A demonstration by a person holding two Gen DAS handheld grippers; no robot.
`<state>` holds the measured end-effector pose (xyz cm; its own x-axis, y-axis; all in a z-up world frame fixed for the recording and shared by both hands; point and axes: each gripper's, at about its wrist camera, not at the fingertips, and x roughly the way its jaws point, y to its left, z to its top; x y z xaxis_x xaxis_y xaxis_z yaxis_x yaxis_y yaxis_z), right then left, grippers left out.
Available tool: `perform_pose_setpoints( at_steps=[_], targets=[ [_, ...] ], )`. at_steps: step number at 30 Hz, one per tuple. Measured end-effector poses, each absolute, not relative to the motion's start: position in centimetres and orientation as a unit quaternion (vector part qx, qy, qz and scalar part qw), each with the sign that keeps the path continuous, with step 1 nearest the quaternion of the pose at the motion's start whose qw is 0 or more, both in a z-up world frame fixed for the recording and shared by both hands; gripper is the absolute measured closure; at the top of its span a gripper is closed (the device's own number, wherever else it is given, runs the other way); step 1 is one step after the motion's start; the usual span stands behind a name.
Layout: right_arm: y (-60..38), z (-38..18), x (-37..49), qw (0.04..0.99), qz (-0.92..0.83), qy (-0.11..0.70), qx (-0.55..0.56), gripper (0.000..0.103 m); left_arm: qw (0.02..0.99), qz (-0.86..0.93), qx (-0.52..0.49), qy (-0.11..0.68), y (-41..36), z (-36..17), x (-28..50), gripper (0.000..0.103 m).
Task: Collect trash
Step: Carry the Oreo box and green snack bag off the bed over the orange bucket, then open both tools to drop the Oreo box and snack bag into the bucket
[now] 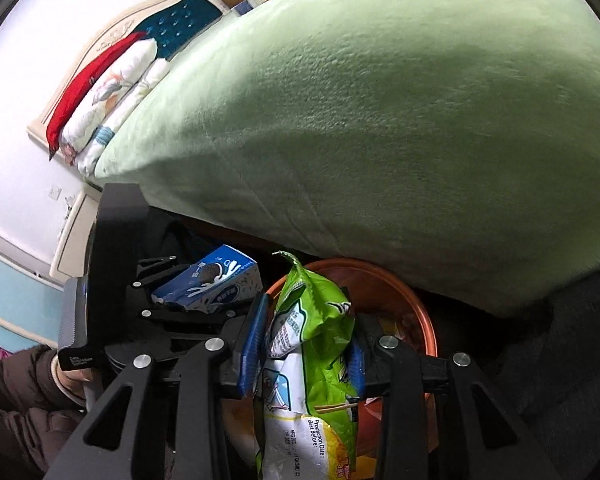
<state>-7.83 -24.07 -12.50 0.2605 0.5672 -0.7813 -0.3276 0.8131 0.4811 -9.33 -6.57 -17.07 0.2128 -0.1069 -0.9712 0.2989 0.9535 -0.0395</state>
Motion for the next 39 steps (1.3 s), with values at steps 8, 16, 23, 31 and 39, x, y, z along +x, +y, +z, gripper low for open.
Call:
perform_pose_setpoints(
  at_steps=[8, 16, 23, 31, 39],
  targets=[
    [-23.4, -12.8, -7.6, 0.779, 0.284, 0.55, 0.103, 0.064, 0.761, -0.131, 0.075, 0.631, -6.4, -17.7, -9.1, 0.053],
    [-23.9, -12.6, -7.7, 0.784, 0.275, 0.546, 0.111, 0.042, 0.744, -0.133, 0.079, 0.65, -6.9, -18.0, -8.6, 0.031],
    [-25.5, -11.9, -7.9, 0.796, 0.266, 0.531, 0.118, 0.041, 0.748, -0.127, 0.072, 0.647, -7.0, -17.5, -8.3, 0.031],
    [-27.2, -8.1, -8.5, 0.82, 0.277, 0.488, 0.116, 0.038, 0.792, -0.126, 0.075, 0.592, -6.0, -13.7, -9.4, 0.031],
    [-28.9, -1.8, -7.4, 0.867, 0.281, 0.392, 0.123, 0.021, 0.864, -0.113, 0.048, 0.488, -2.8, -5.1, -9.0, 0.021]
  ],
)
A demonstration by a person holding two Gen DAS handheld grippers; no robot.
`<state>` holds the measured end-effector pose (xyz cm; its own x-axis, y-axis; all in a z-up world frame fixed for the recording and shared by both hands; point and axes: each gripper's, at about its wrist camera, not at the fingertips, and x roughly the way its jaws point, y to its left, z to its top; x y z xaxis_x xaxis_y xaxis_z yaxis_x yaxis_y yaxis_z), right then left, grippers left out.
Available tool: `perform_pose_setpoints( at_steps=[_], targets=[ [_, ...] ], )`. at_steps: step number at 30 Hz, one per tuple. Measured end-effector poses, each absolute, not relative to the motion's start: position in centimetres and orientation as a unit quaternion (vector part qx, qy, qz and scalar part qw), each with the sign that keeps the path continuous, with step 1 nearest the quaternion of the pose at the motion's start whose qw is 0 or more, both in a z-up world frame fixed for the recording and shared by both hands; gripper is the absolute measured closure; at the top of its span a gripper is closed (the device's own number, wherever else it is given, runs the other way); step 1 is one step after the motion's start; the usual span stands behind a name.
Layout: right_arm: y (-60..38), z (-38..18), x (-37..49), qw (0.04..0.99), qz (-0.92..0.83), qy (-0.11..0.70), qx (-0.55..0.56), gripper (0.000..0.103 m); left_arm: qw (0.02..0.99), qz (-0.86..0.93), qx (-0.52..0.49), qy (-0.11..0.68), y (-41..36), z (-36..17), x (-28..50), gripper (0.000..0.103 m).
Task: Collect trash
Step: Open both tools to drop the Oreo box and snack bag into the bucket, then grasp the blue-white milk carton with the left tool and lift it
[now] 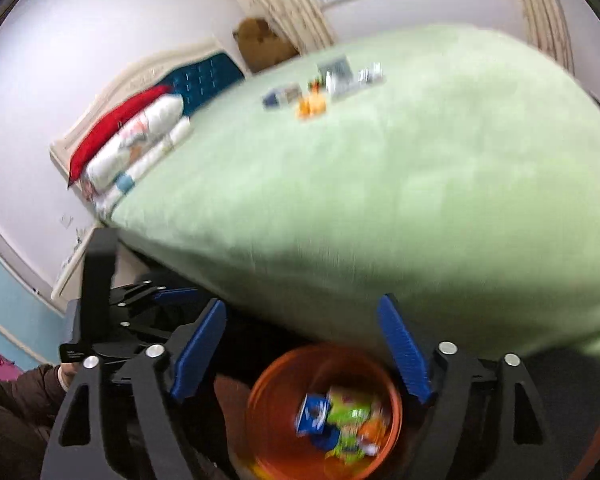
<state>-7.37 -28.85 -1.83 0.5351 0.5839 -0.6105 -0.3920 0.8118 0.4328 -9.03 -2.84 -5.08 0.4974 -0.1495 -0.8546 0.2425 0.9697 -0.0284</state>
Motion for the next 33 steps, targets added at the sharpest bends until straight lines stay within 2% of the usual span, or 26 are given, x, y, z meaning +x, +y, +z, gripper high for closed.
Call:
perform_pose_setpoints(
  at_steps=[6, 15, 22, 33],
  targets=[
    [-29.9, -0.9, -5.5, 0.873, 0.275, 0.377, 0.145, 0.019, 0.901, -0.055, -0.004, 0.431, 0.8, 0.5, -4.1, 0.012],
    [-30.8, -1.7, -3.2, 0.869, 0.268, 0.38, 0.171, 0.018, 0.916, 0.037, -0.085, 0.391, 3.8, 5.8, 9.0, 0.011],
    [-32.5, -1.7, -1.0, 0.872, 0.26, 0.374, 0.18, 0.017, 0.9, 0.144, -0.12, 0.394, 5.2, 6.6, 21.1, 0.011],
    [-32.8, -1.6, 2.4, 0.876, 0.258, 0.373, 0.163, 0.016, 0.841, 0.234, -0.195, 0.447, 8.5, 2.0, 33.6, 0.011]
  ],
)
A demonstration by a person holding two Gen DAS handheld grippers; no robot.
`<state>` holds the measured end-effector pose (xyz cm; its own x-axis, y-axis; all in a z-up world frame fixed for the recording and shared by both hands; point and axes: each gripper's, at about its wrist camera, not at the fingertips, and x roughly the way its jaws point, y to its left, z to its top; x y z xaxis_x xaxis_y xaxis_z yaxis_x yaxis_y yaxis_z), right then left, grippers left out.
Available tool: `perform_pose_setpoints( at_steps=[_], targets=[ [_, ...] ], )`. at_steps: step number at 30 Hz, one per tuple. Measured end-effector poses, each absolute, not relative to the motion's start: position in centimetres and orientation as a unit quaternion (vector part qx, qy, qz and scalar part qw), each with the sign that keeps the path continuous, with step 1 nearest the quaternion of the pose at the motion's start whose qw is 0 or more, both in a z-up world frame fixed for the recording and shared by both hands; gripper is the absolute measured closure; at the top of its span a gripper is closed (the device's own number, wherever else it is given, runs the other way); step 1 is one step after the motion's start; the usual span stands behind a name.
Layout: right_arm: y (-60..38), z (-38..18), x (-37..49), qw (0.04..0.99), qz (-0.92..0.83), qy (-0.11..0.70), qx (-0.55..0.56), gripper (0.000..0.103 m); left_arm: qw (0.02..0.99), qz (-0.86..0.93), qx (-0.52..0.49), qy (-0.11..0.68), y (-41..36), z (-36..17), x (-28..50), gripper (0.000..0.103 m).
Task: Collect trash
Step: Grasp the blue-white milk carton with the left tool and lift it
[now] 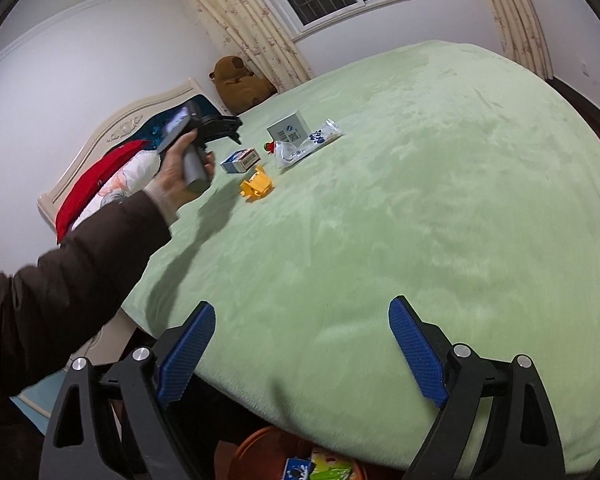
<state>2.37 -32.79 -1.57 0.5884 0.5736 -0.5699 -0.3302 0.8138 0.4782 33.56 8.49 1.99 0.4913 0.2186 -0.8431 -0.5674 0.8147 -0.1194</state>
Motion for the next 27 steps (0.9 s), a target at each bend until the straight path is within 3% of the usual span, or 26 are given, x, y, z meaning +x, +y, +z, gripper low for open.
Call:
perform_pose_setpoints(
  at_steps=[6, 18, 20, 21, 22, 27],
  targets=[
    [-32.8, -1.6, 3.4, 0.874, 0.26, 0.376, 0.164, 0.016, 0.822, 0.247, -0.248, 0.45, 10.1, -0.2, 36.6, 0.011],
    [-33.0, -2.1, 4.2, 0.871, 0.252, 0.386, 0.172, 0.016, 0.832, 0.257, -0.181, 0.457, 8.6, -1.0, 39.1, 0.012],
    [-33.0, -2.2, 4.3, 0.87, 0.25, 0.388, 0.173, 0.016, 0.839, 0.252, -0.166, 0.453, 8.2, -1.0, 39.0, 0.03],
    [-33.1, -2.2, 4.2, 0.87, 0.25, 0.387, 0.174, 0.016, 0.841, 0.245, -0.161, 0.454, 8.1, -1.0, 39.2, 0.05],
    [-33.2, -2.2, 4.2, 0.87, 0.25, 0.387, 0.175, 0.016, 0.842, 0.239, -0.151, 0.46, 7.9, -1.1, 39.4, 0.055],
    [-33.0, -1.7, 3.8, 0.872, 0.251, 0.382, 0.174, 0.016, 0.854, 0.217, -0.124, 0.456, 7.1, -0.6, 38.7, 0.061]
  ],
)
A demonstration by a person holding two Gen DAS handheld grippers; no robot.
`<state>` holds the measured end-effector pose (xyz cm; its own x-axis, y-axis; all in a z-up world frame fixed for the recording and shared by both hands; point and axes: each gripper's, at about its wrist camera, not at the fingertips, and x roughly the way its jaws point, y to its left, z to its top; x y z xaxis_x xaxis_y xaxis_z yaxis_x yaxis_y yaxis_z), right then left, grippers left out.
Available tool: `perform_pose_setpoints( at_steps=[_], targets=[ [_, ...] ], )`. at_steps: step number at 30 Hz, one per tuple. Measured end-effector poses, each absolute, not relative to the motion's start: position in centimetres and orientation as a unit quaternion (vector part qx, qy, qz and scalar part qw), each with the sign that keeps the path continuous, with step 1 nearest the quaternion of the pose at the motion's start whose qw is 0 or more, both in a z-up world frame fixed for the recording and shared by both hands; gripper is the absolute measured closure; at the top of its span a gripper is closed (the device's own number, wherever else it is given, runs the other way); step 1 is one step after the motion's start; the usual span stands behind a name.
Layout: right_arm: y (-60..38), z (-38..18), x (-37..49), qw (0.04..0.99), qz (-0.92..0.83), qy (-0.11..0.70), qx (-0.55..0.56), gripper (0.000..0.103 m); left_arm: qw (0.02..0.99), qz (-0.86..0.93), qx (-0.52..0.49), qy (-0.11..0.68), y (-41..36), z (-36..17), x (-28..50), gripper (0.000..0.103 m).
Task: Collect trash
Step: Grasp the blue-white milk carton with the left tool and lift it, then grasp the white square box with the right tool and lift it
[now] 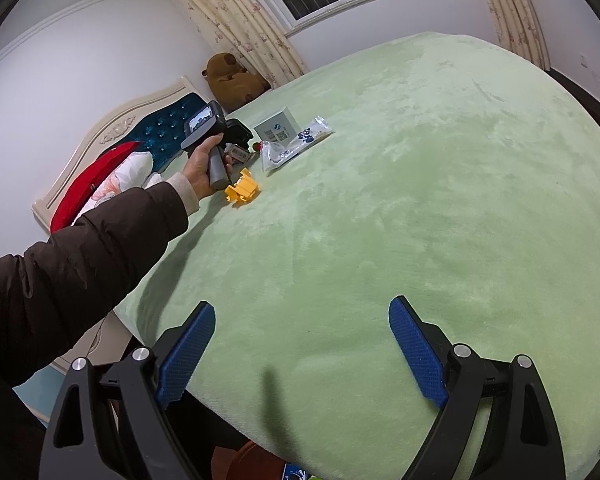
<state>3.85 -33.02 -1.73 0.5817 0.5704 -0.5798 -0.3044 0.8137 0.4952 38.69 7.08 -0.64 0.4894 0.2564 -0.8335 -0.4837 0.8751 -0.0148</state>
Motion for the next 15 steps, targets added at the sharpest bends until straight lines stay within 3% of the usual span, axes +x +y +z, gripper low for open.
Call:
perform_pose_setpoints(
  at_steps=[6, 15],
  targets=[
    [-32.2, -0.8, 3.7, 0.872, 0.263, 0.375, 0.172, 0.016, 0.877, 0.155, -0.098, 0.443, 6.1, 0.8, 33.9, 0.061],
    [-29.6, 1.1, 5.1, 0.884, 0.273, 0.356, 0.13, 0.015, 0.894, 0.064, -0.086, 0.436, 5.6, 1.1, 19.4, 0.061]
  ],
)
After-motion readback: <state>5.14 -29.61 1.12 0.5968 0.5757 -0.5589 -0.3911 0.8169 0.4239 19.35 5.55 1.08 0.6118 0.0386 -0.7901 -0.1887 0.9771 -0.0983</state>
